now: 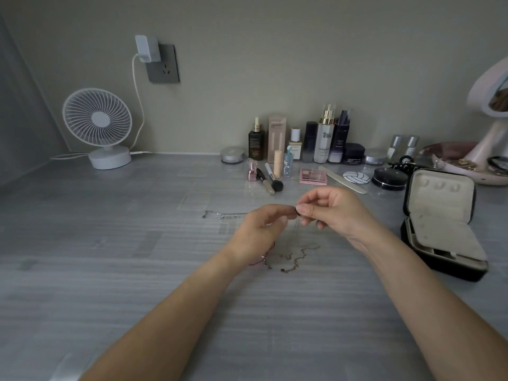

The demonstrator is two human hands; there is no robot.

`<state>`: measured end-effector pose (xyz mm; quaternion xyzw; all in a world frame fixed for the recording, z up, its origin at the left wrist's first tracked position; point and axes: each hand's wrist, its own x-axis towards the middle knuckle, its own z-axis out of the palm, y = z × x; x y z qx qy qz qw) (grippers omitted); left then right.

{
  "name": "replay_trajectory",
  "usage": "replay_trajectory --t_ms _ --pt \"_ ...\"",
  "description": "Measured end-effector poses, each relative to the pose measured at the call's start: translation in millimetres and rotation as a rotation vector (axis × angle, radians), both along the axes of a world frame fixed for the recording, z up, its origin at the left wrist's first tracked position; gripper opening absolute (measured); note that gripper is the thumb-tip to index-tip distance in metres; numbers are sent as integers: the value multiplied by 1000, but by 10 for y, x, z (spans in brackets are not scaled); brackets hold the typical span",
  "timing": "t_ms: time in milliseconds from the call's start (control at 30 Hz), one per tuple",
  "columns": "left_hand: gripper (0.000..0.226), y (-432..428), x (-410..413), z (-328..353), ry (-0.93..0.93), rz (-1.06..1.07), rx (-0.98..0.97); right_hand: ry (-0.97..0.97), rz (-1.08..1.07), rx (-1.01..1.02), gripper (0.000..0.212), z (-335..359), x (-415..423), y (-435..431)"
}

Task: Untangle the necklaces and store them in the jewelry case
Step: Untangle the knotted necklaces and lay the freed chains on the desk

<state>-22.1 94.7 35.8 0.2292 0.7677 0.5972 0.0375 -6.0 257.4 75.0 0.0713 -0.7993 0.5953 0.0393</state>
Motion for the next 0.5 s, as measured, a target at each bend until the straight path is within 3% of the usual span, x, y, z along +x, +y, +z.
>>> replay_trajectory --t_ms 133,300,500 --pt "22 14 34 29 -154 -84 228 11 13 -44 9 30 39 -66" --pt "11 6 11 17 -206 -46 207 44 -2 -111 10 42 31 -60" --pt "16 -8 28 62 -203 -35 249 11 23 -120 17 59 43 -28"
